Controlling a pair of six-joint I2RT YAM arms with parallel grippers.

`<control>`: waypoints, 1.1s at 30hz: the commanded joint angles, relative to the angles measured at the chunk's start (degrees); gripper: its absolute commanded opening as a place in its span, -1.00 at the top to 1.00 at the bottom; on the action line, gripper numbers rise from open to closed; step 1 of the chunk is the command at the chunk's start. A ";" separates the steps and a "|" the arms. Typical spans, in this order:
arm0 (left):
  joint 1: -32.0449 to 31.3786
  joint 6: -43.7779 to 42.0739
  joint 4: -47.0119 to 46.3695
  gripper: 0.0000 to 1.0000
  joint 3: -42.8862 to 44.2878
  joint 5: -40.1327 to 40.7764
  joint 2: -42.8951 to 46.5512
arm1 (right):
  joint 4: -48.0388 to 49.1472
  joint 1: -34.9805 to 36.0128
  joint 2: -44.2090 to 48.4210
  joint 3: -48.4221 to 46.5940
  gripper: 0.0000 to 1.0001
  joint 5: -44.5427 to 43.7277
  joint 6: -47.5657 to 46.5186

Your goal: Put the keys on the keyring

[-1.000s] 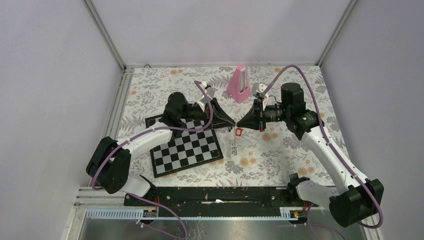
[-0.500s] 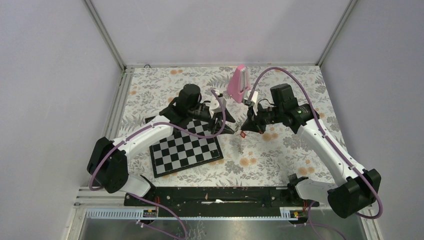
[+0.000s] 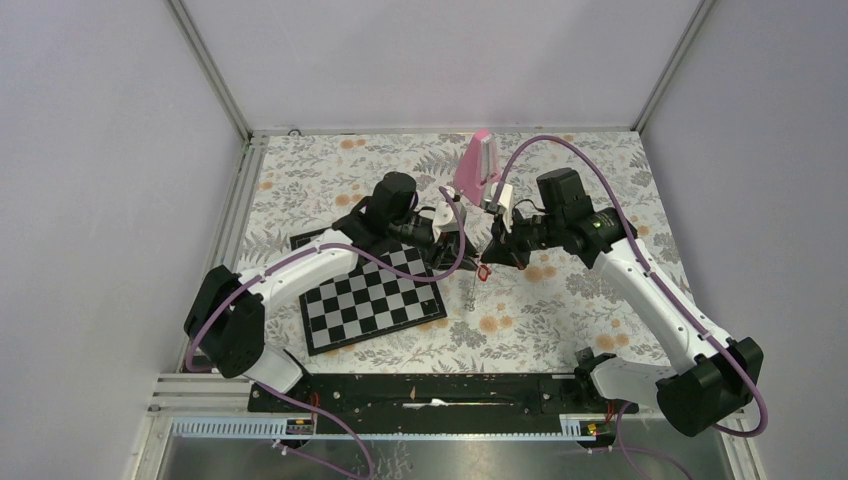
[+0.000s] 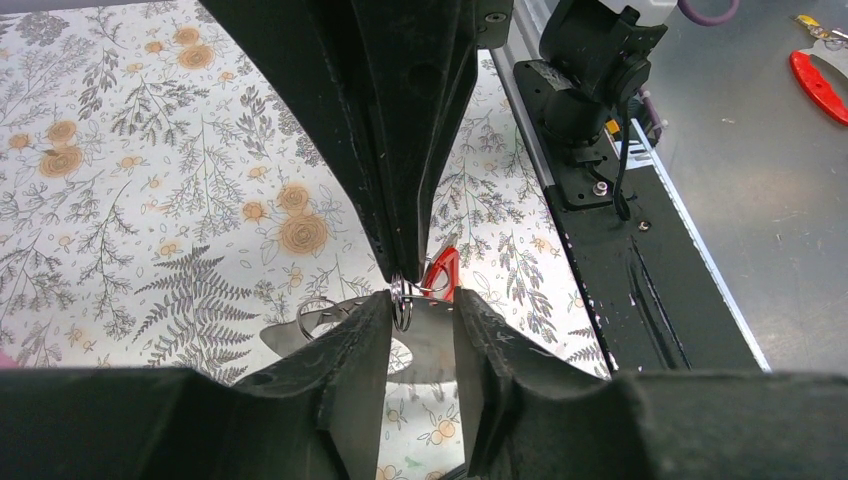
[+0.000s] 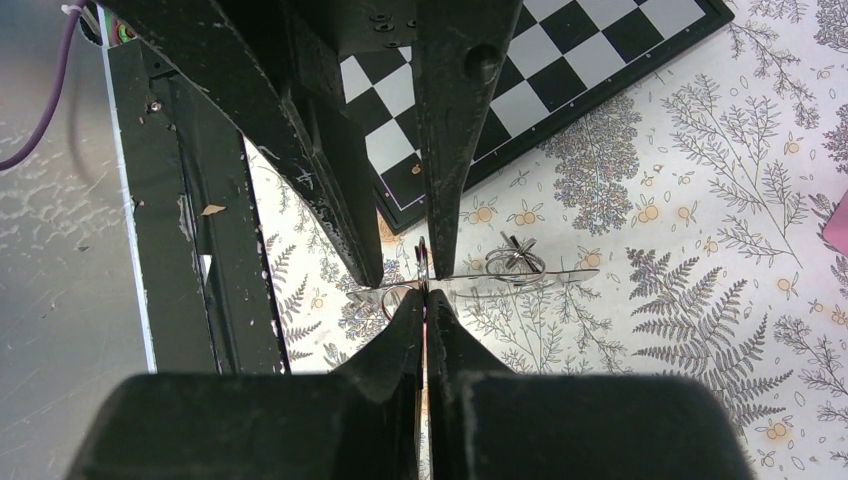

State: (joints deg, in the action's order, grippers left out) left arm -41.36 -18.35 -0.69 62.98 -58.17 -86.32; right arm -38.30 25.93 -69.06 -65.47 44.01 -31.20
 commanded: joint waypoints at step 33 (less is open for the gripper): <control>3.40 14.48 -17.19 1.00 -3.11 -4.19 3.62 | 4.11 0.48 5.90 2.27 0.28 -0.30 2.45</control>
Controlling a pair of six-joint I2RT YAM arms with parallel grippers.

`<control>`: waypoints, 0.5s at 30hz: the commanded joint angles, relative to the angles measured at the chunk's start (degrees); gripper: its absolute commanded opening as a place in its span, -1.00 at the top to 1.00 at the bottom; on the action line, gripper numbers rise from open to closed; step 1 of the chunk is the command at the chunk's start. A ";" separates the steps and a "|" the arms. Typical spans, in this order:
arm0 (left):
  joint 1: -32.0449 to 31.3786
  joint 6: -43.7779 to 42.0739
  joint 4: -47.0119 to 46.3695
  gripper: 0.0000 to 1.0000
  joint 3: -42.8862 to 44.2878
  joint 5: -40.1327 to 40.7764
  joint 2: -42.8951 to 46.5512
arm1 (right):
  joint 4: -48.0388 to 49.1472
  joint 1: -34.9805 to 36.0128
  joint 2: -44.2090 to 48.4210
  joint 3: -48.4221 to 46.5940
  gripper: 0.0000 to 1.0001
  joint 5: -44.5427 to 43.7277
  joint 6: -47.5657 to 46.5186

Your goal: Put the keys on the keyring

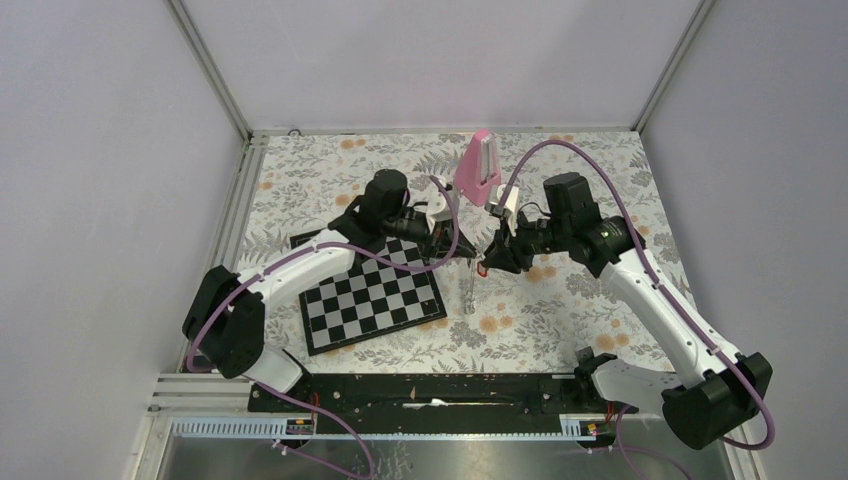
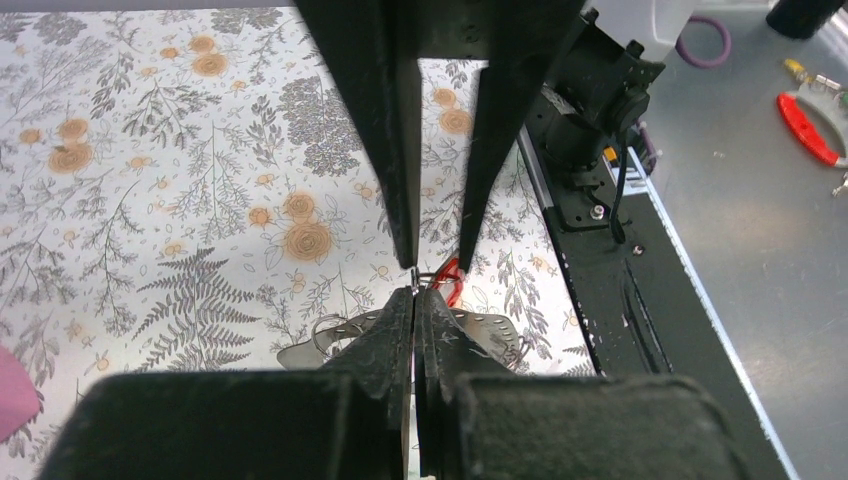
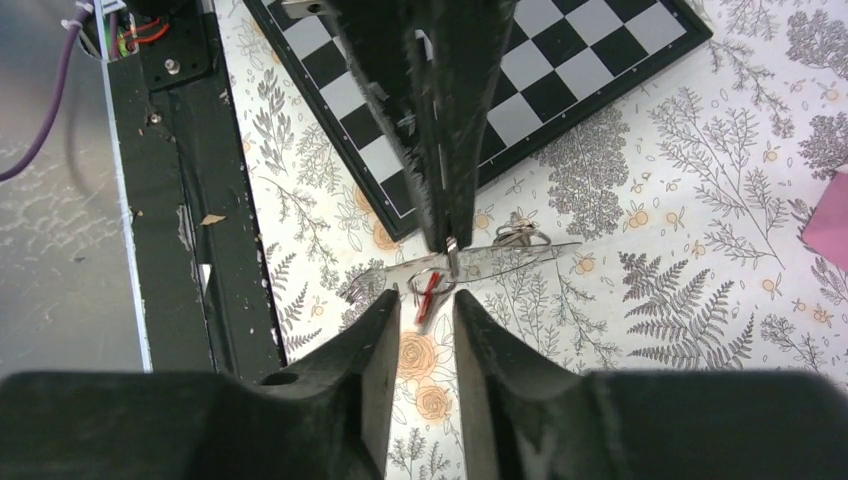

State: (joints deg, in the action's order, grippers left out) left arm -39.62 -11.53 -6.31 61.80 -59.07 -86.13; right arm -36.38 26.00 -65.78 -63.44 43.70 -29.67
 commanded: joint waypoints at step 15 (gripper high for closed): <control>2.00 20.99 -25.63 1.00 -6.83 -4.49 4.78 | 3.77 0.37 1.47 0.45 -0.12 3.12 1.20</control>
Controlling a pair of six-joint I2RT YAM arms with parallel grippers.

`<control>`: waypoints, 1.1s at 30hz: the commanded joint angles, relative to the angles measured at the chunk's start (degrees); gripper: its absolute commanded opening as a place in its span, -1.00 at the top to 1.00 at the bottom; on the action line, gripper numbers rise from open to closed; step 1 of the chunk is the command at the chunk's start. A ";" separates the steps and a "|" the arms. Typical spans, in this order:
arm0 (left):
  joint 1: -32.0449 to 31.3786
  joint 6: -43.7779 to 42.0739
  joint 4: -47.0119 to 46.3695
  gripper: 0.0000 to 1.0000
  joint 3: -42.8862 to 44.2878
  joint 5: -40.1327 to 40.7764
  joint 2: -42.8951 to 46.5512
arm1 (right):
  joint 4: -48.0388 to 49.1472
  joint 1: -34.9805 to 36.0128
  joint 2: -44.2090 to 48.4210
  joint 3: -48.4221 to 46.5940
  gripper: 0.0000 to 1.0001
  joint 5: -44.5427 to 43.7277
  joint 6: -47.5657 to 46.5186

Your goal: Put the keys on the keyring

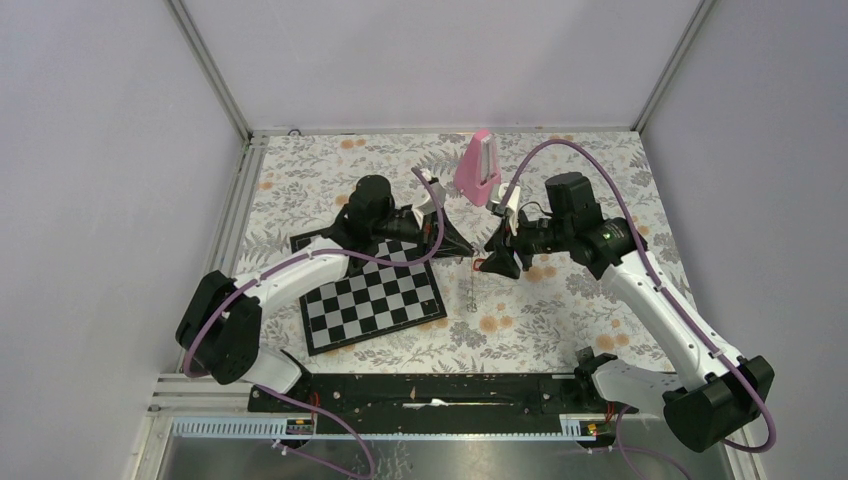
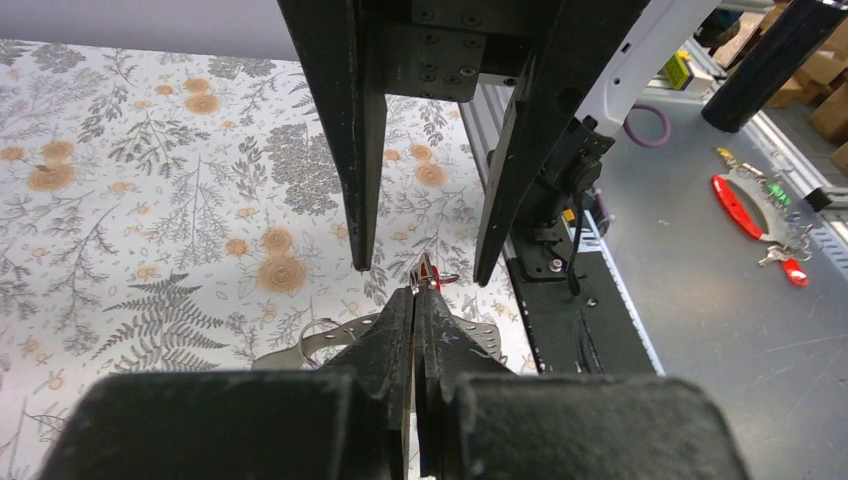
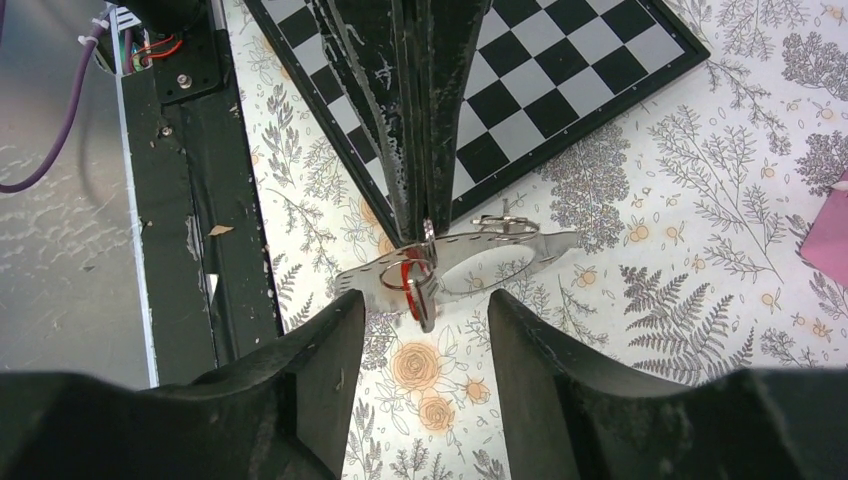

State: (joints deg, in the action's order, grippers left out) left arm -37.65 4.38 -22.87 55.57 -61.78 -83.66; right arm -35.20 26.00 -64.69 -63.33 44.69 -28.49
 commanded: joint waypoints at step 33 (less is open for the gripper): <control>0.92 29.58 -39.45 1.00 -5.45 -0.62 -1.53 | 6.27 0.48 -2.48 2.35 1.00 10.66 2.26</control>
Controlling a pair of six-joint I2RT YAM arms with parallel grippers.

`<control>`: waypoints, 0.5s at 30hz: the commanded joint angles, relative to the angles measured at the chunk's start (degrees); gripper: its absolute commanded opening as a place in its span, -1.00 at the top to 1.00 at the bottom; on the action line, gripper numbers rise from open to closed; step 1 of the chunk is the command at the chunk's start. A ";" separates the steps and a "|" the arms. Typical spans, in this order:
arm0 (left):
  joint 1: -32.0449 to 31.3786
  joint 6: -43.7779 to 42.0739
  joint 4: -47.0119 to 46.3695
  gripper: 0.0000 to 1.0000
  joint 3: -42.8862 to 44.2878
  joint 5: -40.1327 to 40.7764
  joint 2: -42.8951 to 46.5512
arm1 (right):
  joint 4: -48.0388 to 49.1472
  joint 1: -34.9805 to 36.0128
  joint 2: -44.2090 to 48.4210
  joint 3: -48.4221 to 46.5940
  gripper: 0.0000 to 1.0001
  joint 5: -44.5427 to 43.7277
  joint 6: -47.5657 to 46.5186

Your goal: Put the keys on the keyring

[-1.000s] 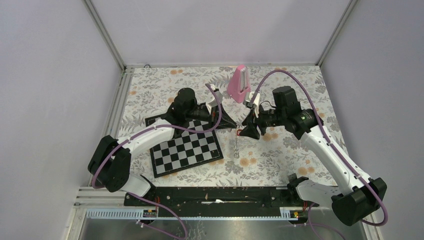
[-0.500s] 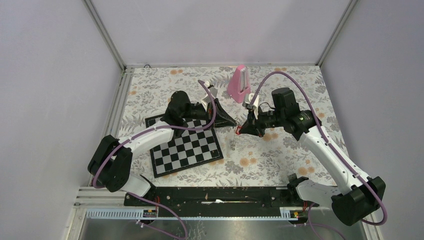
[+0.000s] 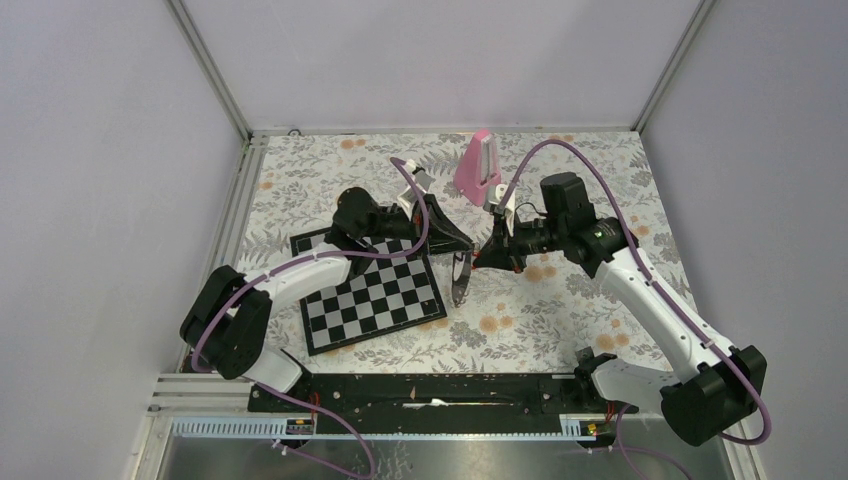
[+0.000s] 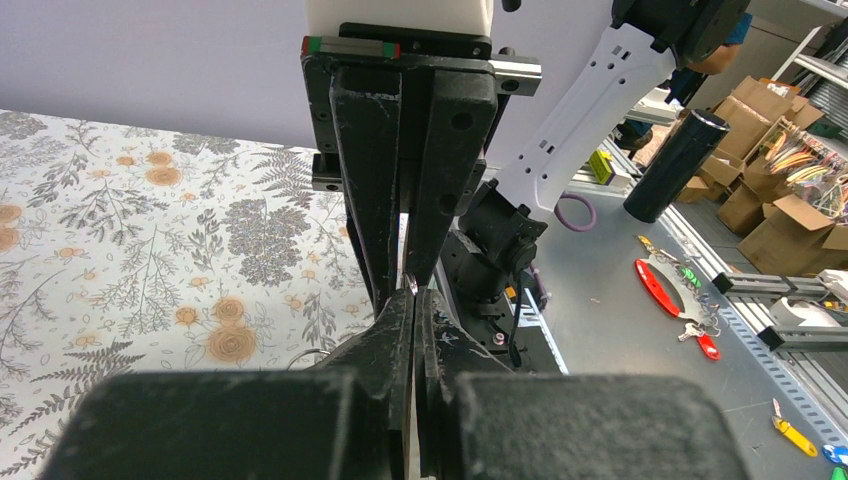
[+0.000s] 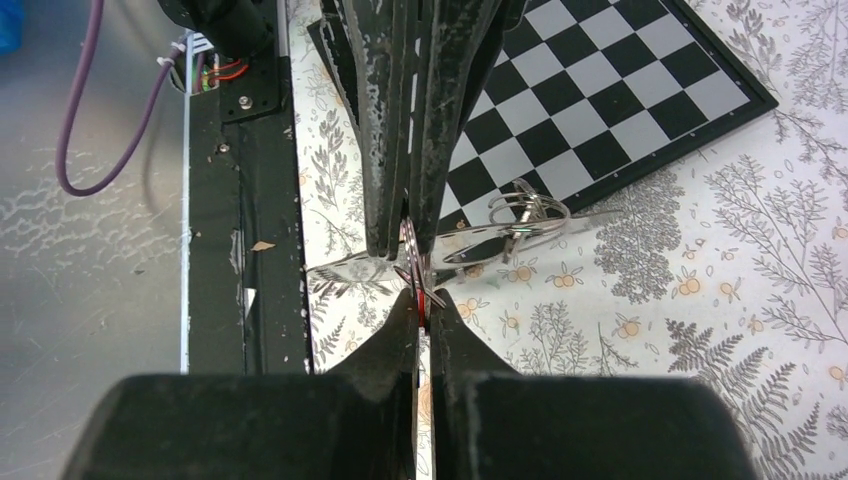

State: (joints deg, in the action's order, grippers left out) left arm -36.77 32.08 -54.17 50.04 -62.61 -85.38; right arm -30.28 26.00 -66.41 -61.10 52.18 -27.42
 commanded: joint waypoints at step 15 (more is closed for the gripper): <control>-0.23 1.19 -9.83 1.00 -0.84 -1.05 -0.66 | 2.01 0.80 -0.19 0.05 0.64 5.62 2.32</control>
State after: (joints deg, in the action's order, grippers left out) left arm -36.80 33.50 -58.54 49.67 -63.02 -86.43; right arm -29.23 26.15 -67.61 -61.08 57.21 -25.39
